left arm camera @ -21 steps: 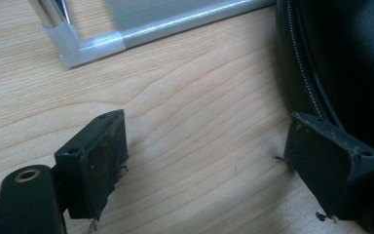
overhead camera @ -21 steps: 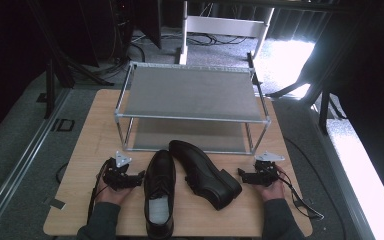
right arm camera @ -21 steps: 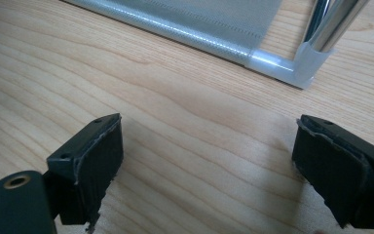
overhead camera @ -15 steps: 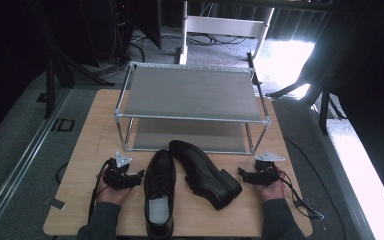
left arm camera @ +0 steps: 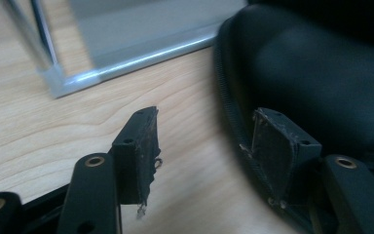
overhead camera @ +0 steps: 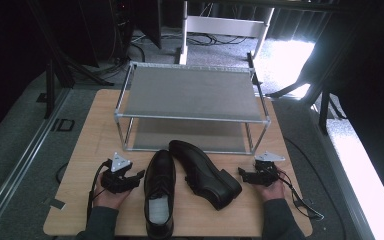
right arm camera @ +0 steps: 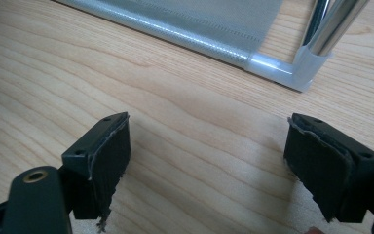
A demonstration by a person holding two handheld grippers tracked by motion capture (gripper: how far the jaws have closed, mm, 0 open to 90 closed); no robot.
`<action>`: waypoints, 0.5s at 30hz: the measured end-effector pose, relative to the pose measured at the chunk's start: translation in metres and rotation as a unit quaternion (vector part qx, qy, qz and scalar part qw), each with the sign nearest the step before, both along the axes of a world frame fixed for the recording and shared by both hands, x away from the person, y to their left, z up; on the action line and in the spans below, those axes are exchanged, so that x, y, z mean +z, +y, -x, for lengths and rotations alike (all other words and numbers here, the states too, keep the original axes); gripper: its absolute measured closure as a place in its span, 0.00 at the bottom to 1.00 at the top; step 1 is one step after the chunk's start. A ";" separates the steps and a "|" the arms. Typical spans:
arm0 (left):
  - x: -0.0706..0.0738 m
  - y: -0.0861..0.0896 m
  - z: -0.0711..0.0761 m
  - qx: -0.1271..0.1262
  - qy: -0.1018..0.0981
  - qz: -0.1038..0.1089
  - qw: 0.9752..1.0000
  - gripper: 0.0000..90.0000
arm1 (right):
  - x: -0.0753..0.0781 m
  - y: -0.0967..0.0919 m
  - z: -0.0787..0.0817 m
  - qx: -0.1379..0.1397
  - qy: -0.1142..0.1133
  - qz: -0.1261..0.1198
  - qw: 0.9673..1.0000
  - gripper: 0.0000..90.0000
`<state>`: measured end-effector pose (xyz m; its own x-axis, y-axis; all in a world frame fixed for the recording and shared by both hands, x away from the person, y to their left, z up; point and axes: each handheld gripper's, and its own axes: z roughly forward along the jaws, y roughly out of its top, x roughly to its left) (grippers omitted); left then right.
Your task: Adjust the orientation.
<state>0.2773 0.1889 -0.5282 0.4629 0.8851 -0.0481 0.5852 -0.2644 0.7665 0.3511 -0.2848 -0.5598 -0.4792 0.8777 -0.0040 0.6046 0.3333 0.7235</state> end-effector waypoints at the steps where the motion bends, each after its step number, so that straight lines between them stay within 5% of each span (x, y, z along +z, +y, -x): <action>1: 0.001 -0.002 0.003 -0.004 0.000 -0.003 1.000 0.50 | 0.000 0.000 0.000 0.000 0.000 0.000 1.000 0.18; 8: -0.002 -0.011 0.021 -0.032 0.010 -0.027 0.999 0.62 | 0.000 0.000 0.000 0.001 0.000 0.000 1.000 0.19; 15: -0.006 -0.017 0.032 -0.046 0.021 -0.046 0.998 0.86 | 0.000 0.000 0.000 0.001 0.000 0.000 1.000 0.18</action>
